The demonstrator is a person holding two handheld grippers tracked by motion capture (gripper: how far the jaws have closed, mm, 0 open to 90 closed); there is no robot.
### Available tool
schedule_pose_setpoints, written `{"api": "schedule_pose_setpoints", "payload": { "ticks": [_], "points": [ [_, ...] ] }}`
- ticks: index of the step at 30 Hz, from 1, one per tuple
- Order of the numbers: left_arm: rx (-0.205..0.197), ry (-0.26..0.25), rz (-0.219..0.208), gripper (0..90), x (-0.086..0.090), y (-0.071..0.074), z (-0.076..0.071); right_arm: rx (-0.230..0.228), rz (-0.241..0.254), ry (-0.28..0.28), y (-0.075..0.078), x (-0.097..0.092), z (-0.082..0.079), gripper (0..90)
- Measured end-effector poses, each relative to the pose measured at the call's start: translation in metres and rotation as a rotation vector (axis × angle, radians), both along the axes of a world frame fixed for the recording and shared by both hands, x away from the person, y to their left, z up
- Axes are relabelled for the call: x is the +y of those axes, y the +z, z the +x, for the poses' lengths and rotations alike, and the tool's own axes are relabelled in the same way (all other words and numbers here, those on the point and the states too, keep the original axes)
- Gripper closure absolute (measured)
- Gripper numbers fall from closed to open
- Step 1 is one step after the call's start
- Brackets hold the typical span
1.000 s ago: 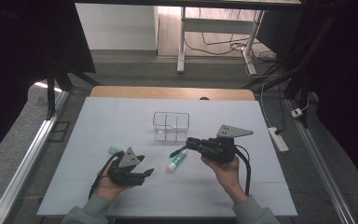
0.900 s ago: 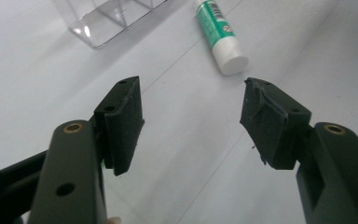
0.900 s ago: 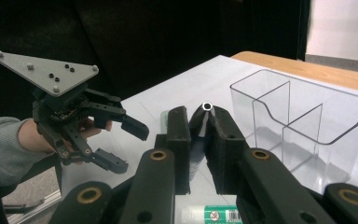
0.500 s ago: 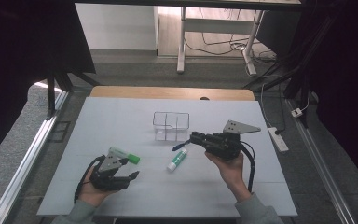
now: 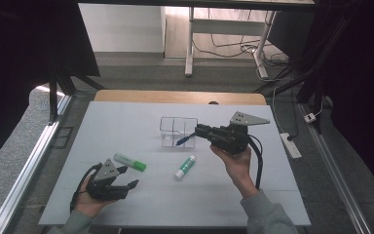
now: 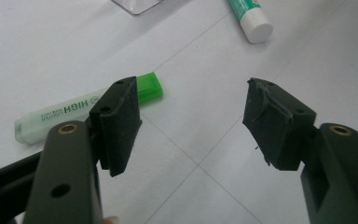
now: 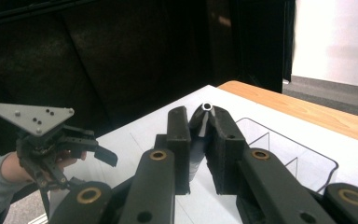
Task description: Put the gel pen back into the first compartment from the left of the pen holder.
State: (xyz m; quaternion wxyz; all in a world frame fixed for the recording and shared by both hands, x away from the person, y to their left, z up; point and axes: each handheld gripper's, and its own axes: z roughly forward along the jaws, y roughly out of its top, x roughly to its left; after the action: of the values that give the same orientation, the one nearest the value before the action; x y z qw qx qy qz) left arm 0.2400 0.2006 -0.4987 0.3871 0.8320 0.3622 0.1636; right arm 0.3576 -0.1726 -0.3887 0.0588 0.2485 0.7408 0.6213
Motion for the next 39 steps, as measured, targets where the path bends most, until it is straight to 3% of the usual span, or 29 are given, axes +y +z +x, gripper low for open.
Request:
{"api": "schedule_pose_setpoints", "payload": {
  "ticks": [26,39],
  "points": [
    [0.011,0.015,0.003,35.1,0.005,-0.001,0.003,0.003,-0.017,-0.041,0.012,0.021,0.033,79.8],
    [0.013,0.013,-0.001,35.1,0.005,-0.002,0.003,0.003,-0.056,-0.064,0.012,0.045,0.052,79.7]
  ]
}}
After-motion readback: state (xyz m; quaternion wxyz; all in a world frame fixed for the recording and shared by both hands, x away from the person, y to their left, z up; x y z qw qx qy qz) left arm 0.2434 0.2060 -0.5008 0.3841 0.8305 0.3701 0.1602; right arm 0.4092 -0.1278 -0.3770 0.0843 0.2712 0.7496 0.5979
